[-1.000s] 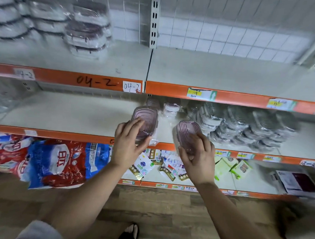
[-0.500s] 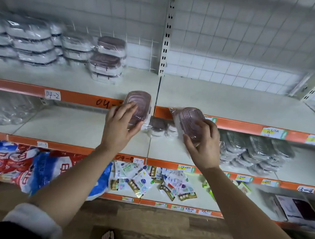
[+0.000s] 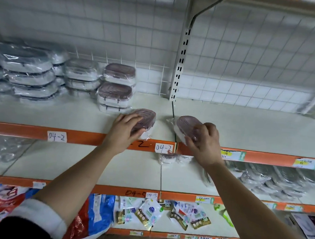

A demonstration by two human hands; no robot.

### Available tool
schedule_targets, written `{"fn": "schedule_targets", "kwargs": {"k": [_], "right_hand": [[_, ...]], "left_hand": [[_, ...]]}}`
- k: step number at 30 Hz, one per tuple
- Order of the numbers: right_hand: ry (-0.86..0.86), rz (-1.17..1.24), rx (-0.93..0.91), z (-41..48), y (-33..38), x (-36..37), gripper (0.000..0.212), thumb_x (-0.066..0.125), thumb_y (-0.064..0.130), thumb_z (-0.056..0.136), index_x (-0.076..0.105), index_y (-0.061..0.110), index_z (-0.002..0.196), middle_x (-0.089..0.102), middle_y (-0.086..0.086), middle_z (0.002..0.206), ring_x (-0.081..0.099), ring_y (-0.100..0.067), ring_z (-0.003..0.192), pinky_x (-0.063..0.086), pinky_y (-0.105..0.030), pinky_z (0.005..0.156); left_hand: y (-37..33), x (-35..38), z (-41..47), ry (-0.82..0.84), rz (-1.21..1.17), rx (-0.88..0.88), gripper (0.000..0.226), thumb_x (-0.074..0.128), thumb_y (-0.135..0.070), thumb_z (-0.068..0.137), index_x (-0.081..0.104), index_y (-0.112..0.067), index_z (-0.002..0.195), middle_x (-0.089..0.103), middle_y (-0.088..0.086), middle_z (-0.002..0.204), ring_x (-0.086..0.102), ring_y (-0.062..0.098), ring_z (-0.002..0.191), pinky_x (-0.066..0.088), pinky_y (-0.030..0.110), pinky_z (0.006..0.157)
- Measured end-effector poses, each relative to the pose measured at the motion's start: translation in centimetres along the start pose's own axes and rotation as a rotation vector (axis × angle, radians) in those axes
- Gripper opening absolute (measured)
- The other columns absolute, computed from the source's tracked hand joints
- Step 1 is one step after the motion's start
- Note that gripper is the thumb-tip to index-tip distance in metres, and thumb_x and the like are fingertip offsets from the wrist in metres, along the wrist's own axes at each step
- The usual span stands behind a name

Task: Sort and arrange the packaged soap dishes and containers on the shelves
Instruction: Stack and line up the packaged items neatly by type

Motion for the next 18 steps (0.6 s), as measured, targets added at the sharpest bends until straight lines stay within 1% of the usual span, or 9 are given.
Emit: {"fn": "schedule_targets", "kwargs": {"k": [2, 3, 5, 6, 8, 10, 12, 15, 18], "right_hand": [[0.002, -0.019, 0.013, 1.3, 0.3, 0.8, 0.036, 0.071, 0.028, 0.084, 0.06, 0.007, 0.11, 0.05, -0.015, 0.117, 0.045, -0.036, 0.11, 0.043, -0.042, 0.093], [0.009, -0.047, 0.011, 1.8, 0.4, 1.1, 0.036, 0.069, 0.032, 0.083, 0.061, 0.008, 0.11, 0.052, -0.014, 0.116, 0.045, -0.037, 0.11, 0.042, -0.043, 0.094], [0.023, -0.133, 0.025, 2.6, 0.6, 1.7, 0.046, 0.056, 0.045, 0.081, 0.063, 0.012, 0.111, 0.057, -0.011, 0.117, 0.045, -0.038, 0.113, 0.04, -0.044, 0.095], [0.015, -0.158, 0.049, 2.8, 0.8, 2.0, 0.049, 0.051, 0.047, 0.078, 0.064, 0.014, 0.113, 0.058, -0.008, 0.119, 0.044, -0.037, 0.115, 0.04, -0.045, 0.094], [-0.012, -0.169, 0.098, 3.1, 1.0, 2.4, 0.049, 0.051, 0.041, 0.073, 0.064, 0.018, 0.115, 0.058, -0.004, 0.123, 0.041, -0.036, 0.118, 0.037, -0.045, 0.093], [-0.024, -0.204, 0.12, 3.6, 1.2, 3.0, 0.05, 0.049, 0.036, 0.07, 0.063, 0.018, 0.115, 0.057, -0.004, 0.123, 0.041, -0.035, 0.118, 0.034, -0.044, 0.093], [-0.046, -0.235, 0.129, 4.2, 1.3, 3.6, 0.05, 0.046, 0.04, 0.072, 0.063, 0.017, 0.113, 0.056, -0.005, 0.123, 0.041, -0.035, 0.117, 0.033, -0.044, 0.093], [-0.079, -0.233, 0.175, 5.1, 1.3, 4.3, 0.054, 0.036, 0.054, 0.075, 0.061, 0.017, 0.106, 0.056, -0.006, 0.117, 0.043, -0.034, 0.112, 0.034, -0.045, 0.092], [-0.086, -0.242, 0.193, 5.6, 1.1, 4.9, 0.054, 0.036, 0.06, 0.076, 0.056, 0.018, 0.101, 0.055, -0.005, 0.109, 0.045, -0.032, 0.107, 0.036, -0.045, 0.089]], "left_hand": [[1.2, 0.0, 1.5, 0.072, -0.022, 0.04, 0.053, 0.055, -0.043, 0.093, 0.058, -0.007, 0.131, 0.053, 0.008, 0.139, 0.046, 0.03, 0.128, 0.033, 0.045, 0.11], [1.4, 0.0, 2.0, 0.095, -0.025, 0.05, 0.054, 0.056, -0.044, 0.091, 0.058, -0.007, 0.13, 0.053, 0.007, 0.14, 0.046, 0.03, 0.129, 0.032, 0.045, 0.11], [1.7, 0.2, 2.8, 0.079, -0.024, 0.028, 0.064, 0.048, -0.058, 0.081, 0.062, -0.011, 0.123, 0.055, 0.004, 0.134, 0.049, 0.029, 0.125, 0.034, 0.043, 0.108], [1.6, 0.4, 3.0, 0.043, -0.018, -0.001, 0.068, 0.044, -0.064, 0.076, 0.064, -0.014, 0.118, 0.057, 0.002, 0.13, 0.05, 0.028, 0.121, 0.037, 0.043, 0.105], [1.0, 0.9, 3.2, -0.025, 0.023, -0.074, 0.071, 0.045, -0.075, 0.07, 0.064, -0.02, 0.109, 0.056, 0.0, 0.123, 0.049, 0.028, 0.114, 0.04, 0.043, 0.098], [0.5, 1.6, 3.7, -0.042, 0.108, -0.128, 0.073, 0.051, -0.08, 0.067, 0.061, -0.021, 0.108, 0.053, 0.002, 0.119, 0.047, 0.03, 0.11, 0.04, 0.043, 0.095], [0.2, 2.2, 4.0, -0.053, 0.164, -0.173, 0.076, 0.058, -0.078, 0.065, 0.058, -0.017, 0.11, 0.052, 0.007, 0.118, 0.047, 0.033, 0.109, 0.039, 0.044, 0.097], [0.2, 2.7, 4.2, -0.099, 0.163, -0.216, 0.076, 0.065, -0.072, 0.066, 0.053, -0.013, 0.112, 0.052, 0.013, 0.115, 0.048, 0.034, 0.107, 0.039, 0.044, 0.098], [0.2, 2.8, 4.5, -0.09, 0.207, -0.21, 0.075, 0.068, -0.067, 0.069, 0.052, -0.009, 0.114, 0.056, 0.016, 0.112, 0.05, 0.033, 0.104, 0.038, 0.043, 0.097]]}}
Point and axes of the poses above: each hand's wrist, its own z-axis towards the middle knuckle, its own x-axis out of the palm, y = z × x, the point moved 1 cm from there along z, towards the middle knuckle
